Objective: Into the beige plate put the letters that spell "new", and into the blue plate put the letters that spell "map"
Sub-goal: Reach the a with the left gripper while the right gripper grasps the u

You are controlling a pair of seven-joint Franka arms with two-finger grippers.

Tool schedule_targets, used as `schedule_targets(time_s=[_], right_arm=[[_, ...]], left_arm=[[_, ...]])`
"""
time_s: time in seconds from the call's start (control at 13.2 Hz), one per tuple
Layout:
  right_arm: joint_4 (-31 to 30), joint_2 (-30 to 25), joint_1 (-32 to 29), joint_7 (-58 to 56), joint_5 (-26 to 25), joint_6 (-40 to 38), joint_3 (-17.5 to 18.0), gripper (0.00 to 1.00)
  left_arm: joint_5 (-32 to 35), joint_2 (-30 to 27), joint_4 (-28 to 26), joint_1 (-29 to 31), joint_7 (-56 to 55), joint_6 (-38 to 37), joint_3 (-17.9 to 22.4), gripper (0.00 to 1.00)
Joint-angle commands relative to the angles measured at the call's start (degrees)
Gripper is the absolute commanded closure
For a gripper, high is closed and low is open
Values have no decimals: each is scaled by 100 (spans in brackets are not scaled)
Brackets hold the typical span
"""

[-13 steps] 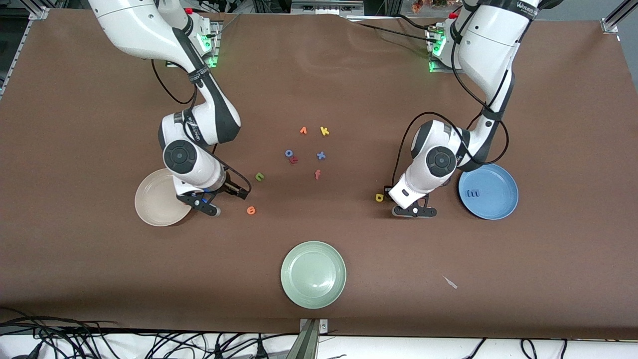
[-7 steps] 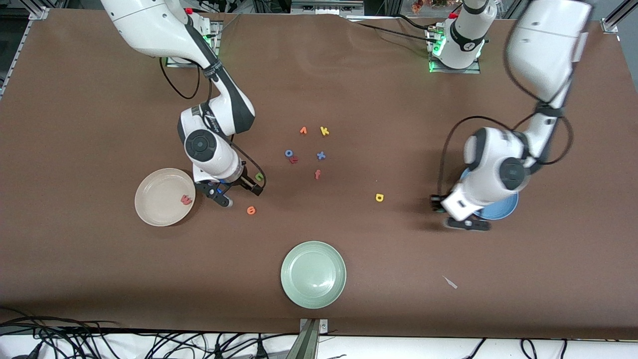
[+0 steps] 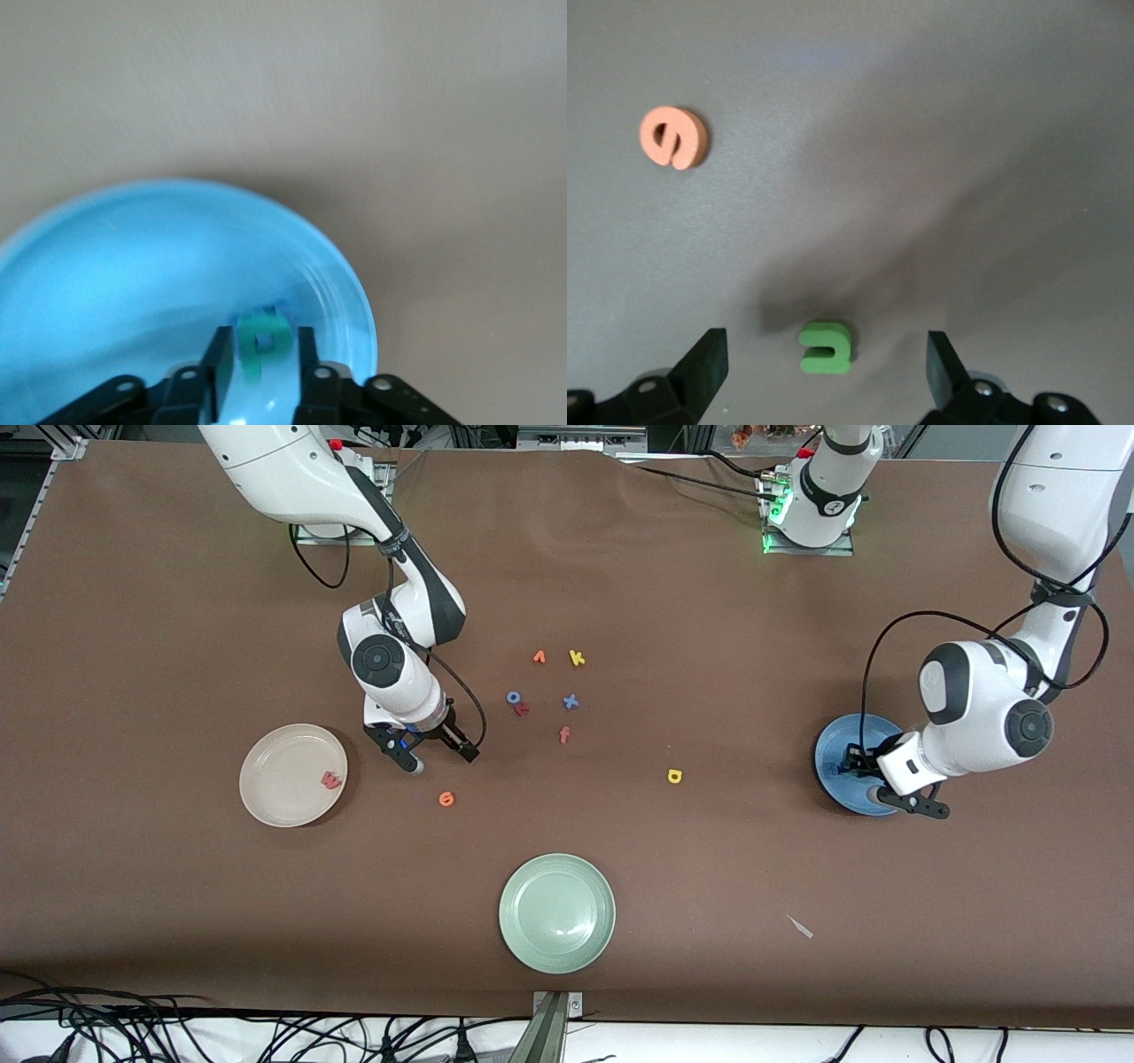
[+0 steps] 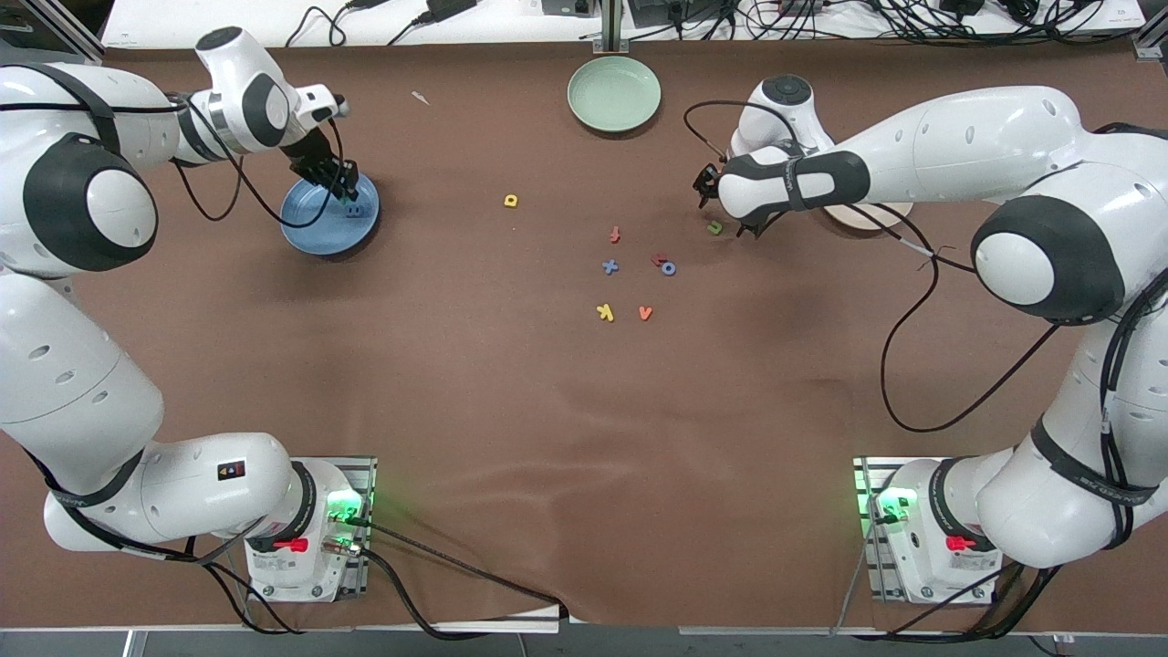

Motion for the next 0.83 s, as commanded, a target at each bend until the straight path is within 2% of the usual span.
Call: schedule_targets(time_s=[0.0, 0.08, 0.3, 0.53, 0.76], right_arm=[[-334, -184, 19, 116, 41, 224, 18, 1], [-352, -184, 36, 151, 41, 215, 18, 2], [-369, -184, 98, 160, 49, 224, 18, 10], [-361, -140, 142, 186, 58, 242, 18, 19], [-334, -131, 168, 151, 58, 233, 18, 36]], left_arm=[[117, -372, -336, 48, -4, 1, -62, 28], [126, -408, -327, 22, -4, 10, -71, 24], [39, -399, -117, -442, -135, 80, -71, 25], [47, -224, 111, -1381, -1650, 299, -71, 26], [55, 4, 173, -2261, -3015, 782, -71, 26]])
